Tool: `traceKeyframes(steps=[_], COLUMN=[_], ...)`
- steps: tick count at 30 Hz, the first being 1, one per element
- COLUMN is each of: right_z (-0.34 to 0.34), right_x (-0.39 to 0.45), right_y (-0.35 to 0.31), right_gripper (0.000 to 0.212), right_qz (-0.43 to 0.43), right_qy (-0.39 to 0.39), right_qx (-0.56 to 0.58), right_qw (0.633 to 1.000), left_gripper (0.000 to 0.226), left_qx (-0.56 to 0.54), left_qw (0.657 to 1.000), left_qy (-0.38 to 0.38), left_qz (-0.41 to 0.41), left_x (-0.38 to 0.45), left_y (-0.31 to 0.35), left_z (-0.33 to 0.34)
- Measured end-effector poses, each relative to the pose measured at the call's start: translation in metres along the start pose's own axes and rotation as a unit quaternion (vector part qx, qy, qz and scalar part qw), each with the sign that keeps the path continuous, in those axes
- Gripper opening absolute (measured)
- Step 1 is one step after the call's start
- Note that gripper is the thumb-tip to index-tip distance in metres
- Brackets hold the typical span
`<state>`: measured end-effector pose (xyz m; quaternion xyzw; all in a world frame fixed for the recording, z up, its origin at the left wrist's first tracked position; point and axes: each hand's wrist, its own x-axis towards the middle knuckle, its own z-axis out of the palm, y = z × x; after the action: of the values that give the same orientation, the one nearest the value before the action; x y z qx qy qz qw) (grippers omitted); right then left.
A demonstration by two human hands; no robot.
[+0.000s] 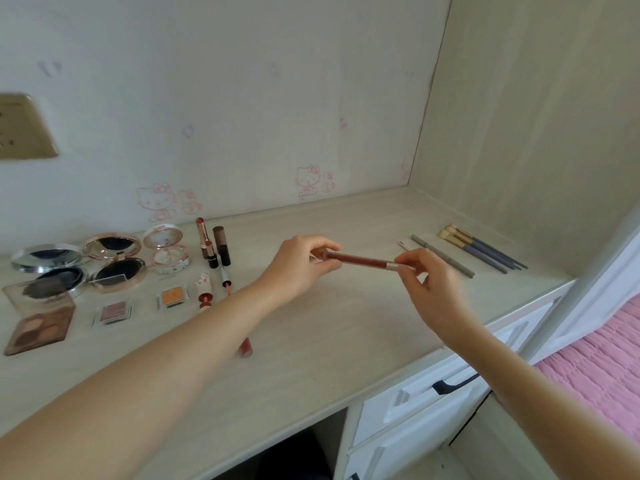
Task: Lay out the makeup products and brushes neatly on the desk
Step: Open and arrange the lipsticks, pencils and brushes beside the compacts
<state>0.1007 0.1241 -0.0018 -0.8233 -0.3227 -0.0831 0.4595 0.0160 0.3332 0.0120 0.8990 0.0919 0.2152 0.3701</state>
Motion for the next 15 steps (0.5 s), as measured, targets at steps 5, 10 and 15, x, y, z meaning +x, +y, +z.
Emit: traceKeyframes(steps=[5, 10, 15], right_z=[0.017, 0.043, 0.073], right_x=[-0.008, -0.015, -0.028], right_y=[-0.041, -0.083, -0.13], right_gripper=[0.011, 0.017, 0.023], right_qz=[0.031, 0.047, 0.041], right_qy=[-0.017, -0.051, -0.108], right_qx=[0.083, 0.122, 0.158], right_qw=[0.996, 0.99, 0.981], left_gripper=[0.01, 0.009, 0.014], left_qx=[-0.043, -0.066, -0.022], left_qw=[0.999, 0.996, 0.999], left_qy=[0.018, 0.049, 0.04], left_qz=[-0.018, -0.04, -0.023], left_x=[-0.044, -0.092, -0.13], left_y=[-0.005, -0.009, -0.02], left_z=[-0.04, -0.079, -0.11])
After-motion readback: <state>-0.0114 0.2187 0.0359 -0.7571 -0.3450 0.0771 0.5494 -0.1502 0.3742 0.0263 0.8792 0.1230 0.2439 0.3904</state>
